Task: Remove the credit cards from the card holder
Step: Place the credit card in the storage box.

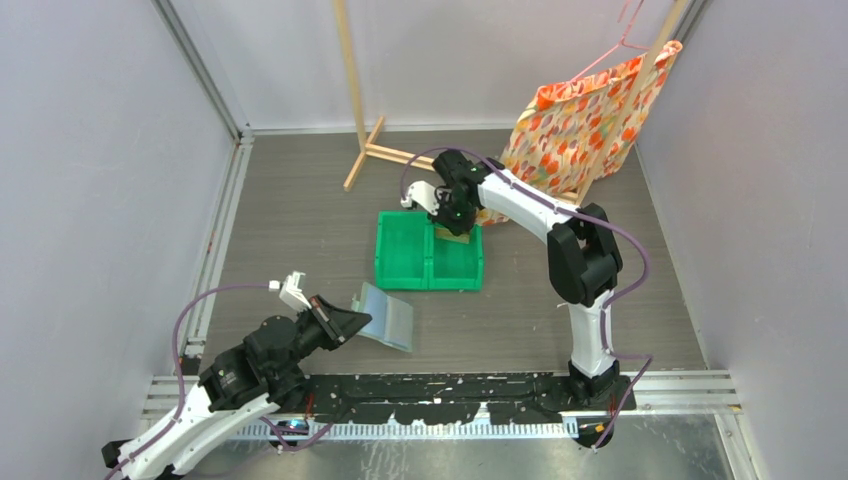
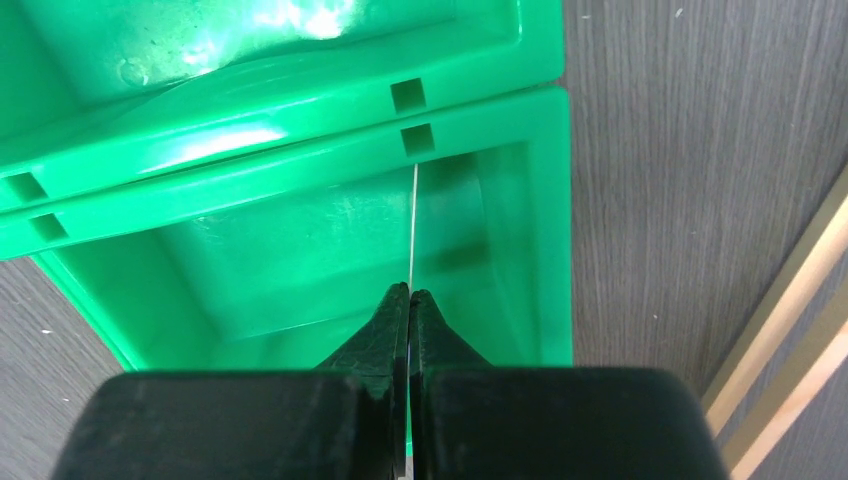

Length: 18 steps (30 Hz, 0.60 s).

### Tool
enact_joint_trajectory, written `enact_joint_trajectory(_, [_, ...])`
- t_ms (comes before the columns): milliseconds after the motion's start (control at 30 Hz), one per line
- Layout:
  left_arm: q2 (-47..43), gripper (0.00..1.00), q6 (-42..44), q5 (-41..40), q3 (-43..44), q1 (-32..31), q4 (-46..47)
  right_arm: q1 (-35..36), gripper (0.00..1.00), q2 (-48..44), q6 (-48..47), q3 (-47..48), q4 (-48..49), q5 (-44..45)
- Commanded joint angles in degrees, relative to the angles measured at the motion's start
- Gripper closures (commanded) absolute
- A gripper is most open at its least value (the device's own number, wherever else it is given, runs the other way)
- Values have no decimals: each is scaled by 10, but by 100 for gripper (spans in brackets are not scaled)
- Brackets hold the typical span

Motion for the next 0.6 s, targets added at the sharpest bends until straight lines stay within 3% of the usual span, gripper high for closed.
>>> enact_joint_trajectory(0, [-5, 100, 8, -10, 25, 1, 25, 2, 99, 4, 5, 16, 17, -48])
enact_joint_trajectory(367, [-5, 99, 10, -10, 25, 2, 23, 26, 99, 1, 9, 55, -39, -97])
enact_joint_trajectory(567, [-5, 99, 11, -9, 25, 2, 23, 30, 99, -15, -3, 27, -19, -28])
